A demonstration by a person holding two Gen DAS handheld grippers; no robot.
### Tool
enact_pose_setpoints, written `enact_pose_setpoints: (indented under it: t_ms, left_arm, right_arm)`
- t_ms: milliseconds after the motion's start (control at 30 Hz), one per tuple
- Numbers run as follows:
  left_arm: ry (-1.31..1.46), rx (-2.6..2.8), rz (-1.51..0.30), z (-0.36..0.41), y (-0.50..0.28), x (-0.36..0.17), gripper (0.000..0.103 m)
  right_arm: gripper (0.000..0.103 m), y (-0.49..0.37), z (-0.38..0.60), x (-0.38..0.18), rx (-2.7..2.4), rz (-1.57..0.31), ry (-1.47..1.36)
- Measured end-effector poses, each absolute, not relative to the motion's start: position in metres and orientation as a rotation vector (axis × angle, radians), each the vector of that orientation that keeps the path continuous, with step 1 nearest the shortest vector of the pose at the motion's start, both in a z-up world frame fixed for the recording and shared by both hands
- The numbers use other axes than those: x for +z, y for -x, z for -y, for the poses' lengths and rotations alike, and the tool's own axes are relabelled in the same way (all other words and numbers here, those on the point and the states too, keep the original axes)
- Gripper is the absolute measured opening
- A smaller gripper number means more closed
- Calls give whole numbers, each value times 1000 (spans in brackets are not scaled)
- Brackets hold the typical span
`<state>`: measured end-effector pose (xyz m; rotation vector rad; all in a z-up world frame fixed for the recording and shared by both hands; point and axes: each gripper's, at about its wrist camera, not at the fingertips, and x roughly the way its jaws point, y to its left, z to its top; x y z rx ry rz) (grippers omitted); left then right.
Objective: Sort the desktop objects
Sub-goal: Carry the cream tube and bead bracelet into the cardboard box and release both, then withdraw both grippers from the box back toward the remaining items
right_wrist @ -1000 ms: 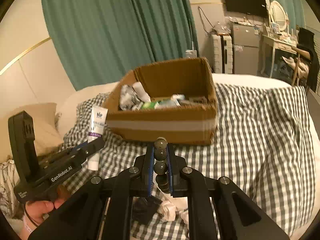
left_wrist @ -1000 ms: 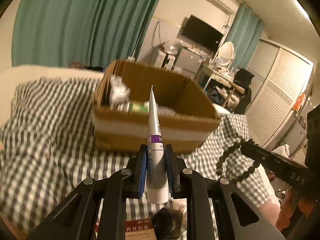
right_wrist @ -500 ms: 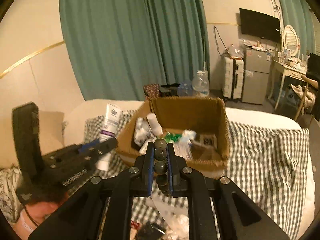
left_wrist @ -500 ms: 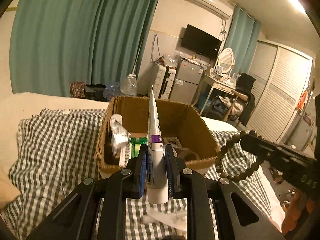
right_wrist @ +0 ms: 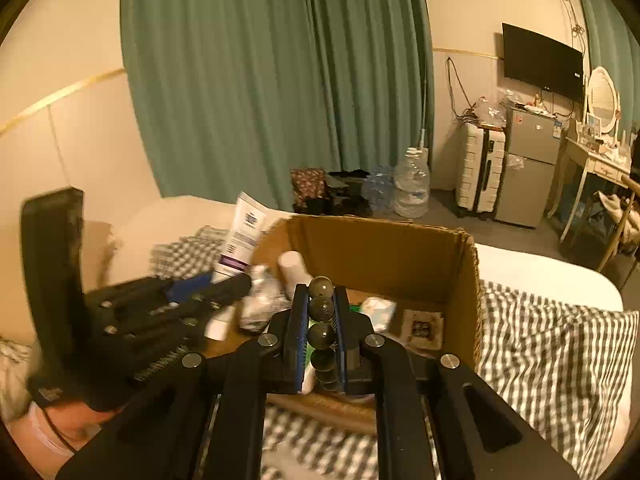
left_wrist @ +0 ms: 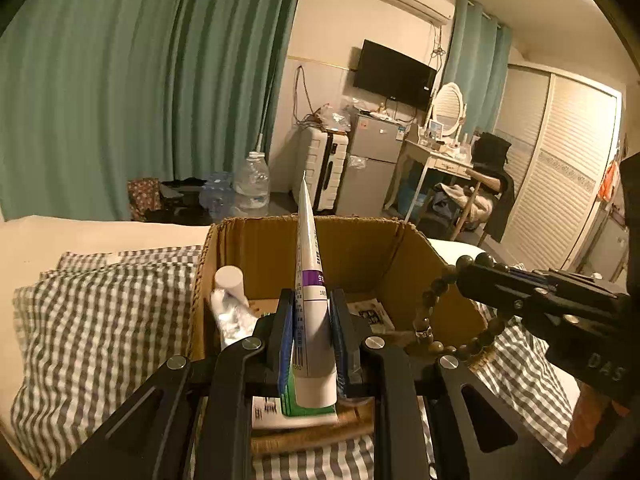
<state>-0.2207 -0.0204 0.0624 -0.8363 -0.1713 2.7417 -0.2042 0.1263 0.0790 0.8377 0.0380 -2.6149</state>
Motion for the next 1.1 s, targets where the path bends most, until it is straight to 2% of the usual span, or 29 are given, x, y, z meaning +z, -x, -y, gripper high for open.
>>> enact_pose_setpoints:
  t_ms: [233, 400, 433, 500, 533, 567, 600, 733, 800, 900, 1100]
  left_arm:
    - [974, 2697, 296, 26, 261, 22, 18]
    - [1000, 2728, 280, 18, 269, 14, 20]
    - [998, 2741, 272, 18, 269, 14, 25]
    - [987, 2762, 276, 22, 264, 14, 50]
    - [976, 2781, 288, 26, 261, 15, 74]
    - [951, 2814, 316, 30, 255, 16, 89]
    - [926, 2839, 351, 34, 247, 18, 92]
    - [925, 2844, 457, 46, 222, 23, 93]
    - [932, 2860, 423, 45, 208, 26, 93]
    - [926, 2924, 349, 41, 173, 26, 103]
    - [1030, 2874, 390, 42, 117, 9, 103]
  right_arm:
    - [11, 236, -138, 44, -2622, -33, -889]
    - [11, 243, -151, 41, -2644, 51, -888]
    - [14, 240, -154, 44, -2652, 50, -869]
    - [32, 232, -160, 49, -2677, 55, -833]
    - [48, 229, -163, 50, -2689, 67, -824]
    - [52, 226, -167, 52, -2696, 87, -814]
    - [52, 224, -171, 52, -2692, 108, -815]
    - [52, 201, -183, 50, -2692, 177, -837]
    - [52, 190, -185, 47, -2687, 193, -861]
    - [52, 162, -189, 38, -2691, 208, -907]
    - [52, 118, -192, 22, -2652, 251, -997]
